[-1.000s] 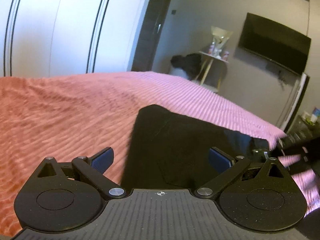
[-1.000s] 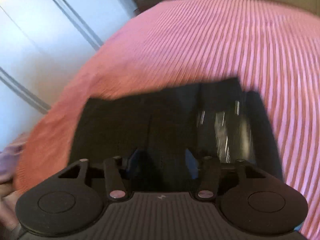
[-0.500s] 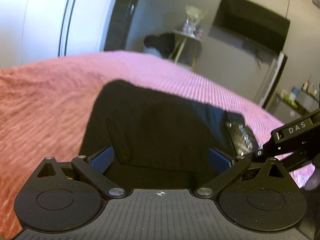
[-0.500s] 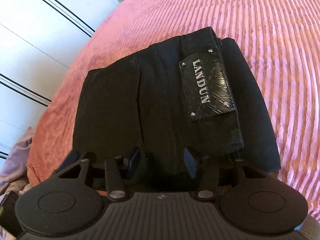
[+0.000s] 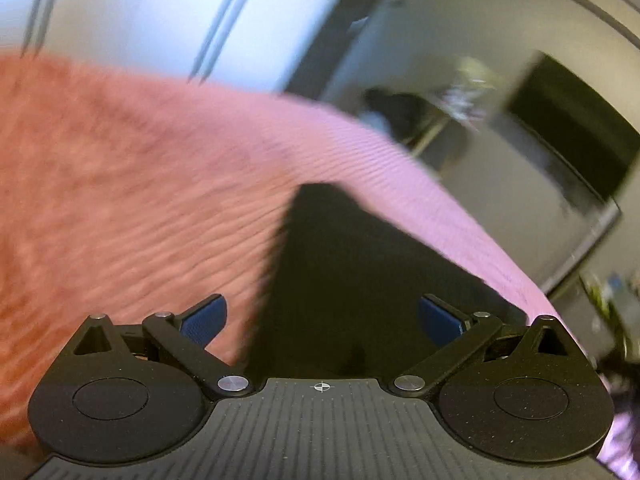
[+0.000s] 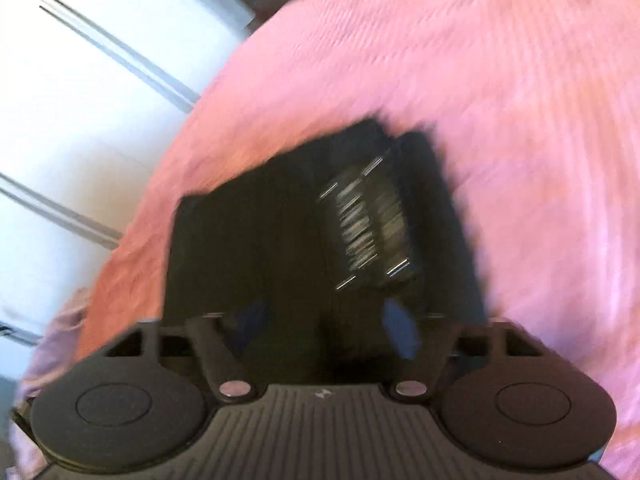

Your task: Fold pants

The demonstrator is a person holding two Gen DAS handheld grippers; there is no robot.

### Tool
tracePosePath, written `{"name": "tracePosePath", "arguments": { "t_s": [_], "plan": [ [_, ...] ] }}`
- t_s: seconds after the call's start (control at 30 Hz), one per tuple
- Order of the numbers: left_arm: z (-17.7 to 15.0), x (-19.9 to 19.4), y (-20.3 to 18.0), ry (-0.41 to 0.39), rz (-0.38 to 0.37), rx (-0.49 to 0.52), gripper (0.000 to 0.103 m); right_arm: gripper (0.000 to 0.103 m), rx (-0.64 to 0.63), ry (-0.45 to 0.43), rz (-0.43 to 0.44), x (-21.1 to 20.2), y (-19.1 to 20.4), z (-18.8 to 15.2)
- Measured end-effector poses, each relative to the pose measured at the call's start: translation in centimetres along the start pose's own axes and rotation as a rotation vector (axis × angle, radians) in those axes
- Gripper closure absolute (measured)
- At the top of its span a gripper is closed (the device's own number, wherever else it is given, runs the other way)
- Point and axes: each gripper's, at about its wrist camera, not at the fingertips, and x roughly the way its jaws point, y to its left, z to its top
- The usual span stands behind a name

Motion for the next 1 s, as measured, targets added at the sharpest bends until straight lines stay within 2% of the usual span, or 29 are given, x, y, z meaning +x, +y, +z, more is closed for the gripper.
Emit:
{"name": "tracePosePath", "arguments": {
  "t_s": [0.03, 0.1, 0.17, 0.23, 0.27, 0.4, 0.47, 0.7, 0.87, 0.93, 1.0],
  "plan": [
    [0.4, 0.5, 1.0, 0.029, -0.016, -0.054, 0.0, 0.025, -0.004, -0.004, -0.009, -0.1, -0.9, 0.5],
    [0.8, 1.6, 2.2, 0.091, -0.069, -0.124, 0.0, 0.025, 0.021, 0.036, 0.039, 0.5, -3.2, 1.3],
    [0.9, 3.1, 3.1, 0.182, -0.136, -0.183, 0.0, 0.025, 0.056, 0.071, 0.071, 1.5, -5.2, 1.7],
    [0.8, 4.9, 3.7, 0.281, -0.187, -0.241, 0.0, 0.025, 0.062, 0.101, 0.06, 2.7, -6.6, 1.9],
    [0.6, 5.5, 3.9, 0.305, -0.206, -0.26, 0.0, 0.025, 0.059, 0.11, 0.068, 3.3, -7.2, 1.8],
    [0.8, 7.1, 4.3, 0.361, -0.315, -0.303, 0.0, 0.026, 0.119, 0.098, 0.216, 4.0, -9.3, 1.9],
    [0.8, 7.9, 4.1, 0.387, -0.326, -0.29, 0.0, 0.027, 0.144, 0.128, 0.287, 4.9, -9.7, 2.2],
    [1.8, 10.0, 1.7, 0.424, -0.286, -0.135, 0.0, 0.028, 0.123, 0.182, 0.361, 7.2, -8.6, 3.0],
    [2.7, 11.2, 1.2, 0.443, -0.283, -0.124, 0.0, 0.044, 0.089, 0.222, 0.331, 9.1, -6.5, 3.8],
    [2.6, 10.9, 1.2, 0.44, -0.27, -0.144, 0.0, 0.046, 0.065, 0.224, 0.306, 9.7, -5.3, 3.9],
    [2.9, 10.6, 0.4, 0.421, -0.222, -0.122, 0.002, 0.048, 0.025, 0.204, 0.275, 9.8, -3.5, 3.7]
  ]
}}
